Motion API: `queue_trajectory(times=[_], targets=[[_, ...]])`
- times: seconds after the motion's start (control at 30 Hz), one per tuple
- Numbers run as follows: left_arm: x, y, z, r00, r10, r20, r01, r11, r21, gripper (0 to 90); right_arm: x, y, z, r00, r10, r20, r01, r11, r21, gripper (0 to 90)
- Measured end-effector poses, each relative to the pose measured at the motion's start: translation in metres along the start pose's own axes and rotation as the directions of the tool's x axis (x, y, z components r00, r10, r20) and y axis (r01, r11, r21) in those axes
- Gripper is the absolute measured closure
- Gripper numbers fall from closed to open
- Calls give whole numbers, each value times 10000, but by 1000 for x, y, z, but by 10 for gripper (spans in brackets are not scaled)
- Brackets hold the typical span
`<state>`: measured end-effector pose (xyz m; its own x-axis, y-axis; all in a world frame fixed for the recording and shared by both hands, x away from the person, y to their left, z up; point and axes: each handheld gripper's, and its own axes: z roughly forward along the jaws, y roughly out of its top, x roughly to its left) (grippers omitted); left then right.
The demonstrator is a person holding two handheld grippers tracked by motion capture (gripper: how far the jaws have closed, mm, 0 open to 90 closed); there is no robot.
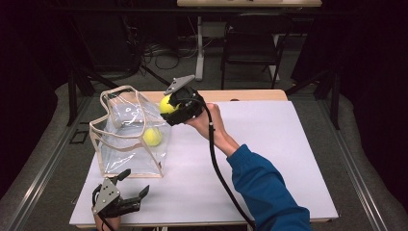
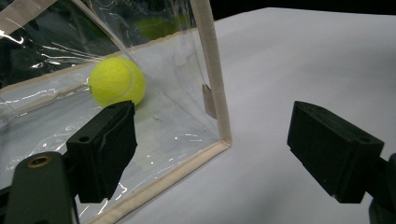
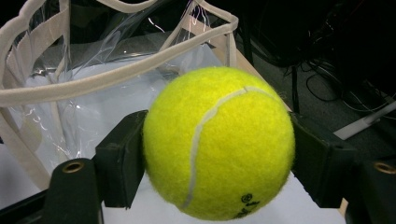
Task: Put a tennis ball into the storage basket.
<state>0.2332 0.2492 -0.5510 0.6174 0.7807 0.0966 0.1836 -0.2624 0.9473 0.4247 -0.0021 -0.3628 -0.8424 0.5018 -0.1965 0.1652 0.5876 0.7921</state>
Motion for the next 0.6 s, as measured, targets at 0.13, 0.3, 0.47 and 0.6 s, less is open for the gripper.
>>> queue_trajectory(times=[0.13, 0.3, 0.47, 0.6], targets=[[0, 0, 0, 10000, 2, -15, -2, 10000, 3, 160, 0, 2, 1, 10000, -57, 16, 57, 10000, -81, 259], [0, 0, 0, 10000, -20, -9, 20, 10000, 11, 160, 0, 4, 3, 10000, -7, -15, 7, 9999, -117, 259], [0, 0, 0, 10000, 22, -2, -22, 10000, -2, 160, 1, 7, 4, 10000, 14, -8, -15, 9998, -222, 259], [0, 0, 0, 10000, -17, -13, 17, 10000, 1, 160, 2, 10, 4, 10000, 6, -25, -7, 9994, -349, 259]])
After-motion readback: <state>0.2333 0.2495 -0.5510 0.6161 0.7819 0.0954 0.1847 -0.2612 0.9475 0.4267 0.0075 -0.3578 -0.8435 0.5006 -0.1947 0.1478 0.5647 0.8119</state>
